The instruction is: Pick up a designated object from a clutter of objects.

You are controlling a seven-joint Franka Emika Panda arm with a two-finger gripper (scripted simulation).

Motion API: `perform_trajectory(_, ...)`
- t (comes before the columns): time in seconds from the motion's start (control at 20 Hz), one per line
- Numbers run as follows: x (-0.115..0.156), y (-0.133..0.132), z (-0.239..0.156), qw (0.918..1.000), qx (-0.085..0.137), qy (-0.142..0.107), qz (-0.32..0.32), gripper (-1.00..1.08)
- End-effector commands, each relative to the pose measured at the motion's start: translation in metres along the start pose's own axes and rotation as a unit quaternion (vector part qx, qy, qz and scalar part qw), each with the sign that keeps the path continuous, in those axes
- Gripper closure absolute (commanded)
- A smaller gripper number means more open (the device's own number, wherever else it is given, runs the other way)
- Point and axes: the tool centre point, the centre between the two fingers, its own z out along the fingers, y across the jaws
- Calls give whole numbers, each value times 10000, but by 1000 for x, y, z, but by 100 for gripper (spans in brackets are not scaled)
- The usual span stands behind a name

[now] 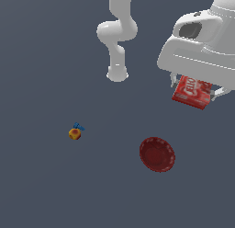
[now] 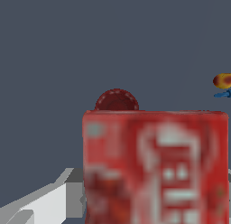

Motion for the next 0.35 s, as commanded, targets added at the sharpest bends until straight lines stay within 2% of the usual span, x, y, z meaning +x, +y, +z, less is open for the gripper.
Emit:
perform_trajectory(0.0,0,-4,-4,10000,-1,-2,2,108)
perform_trajectory(0.3,0,-7,-8,10000,-1,-2,2,108)
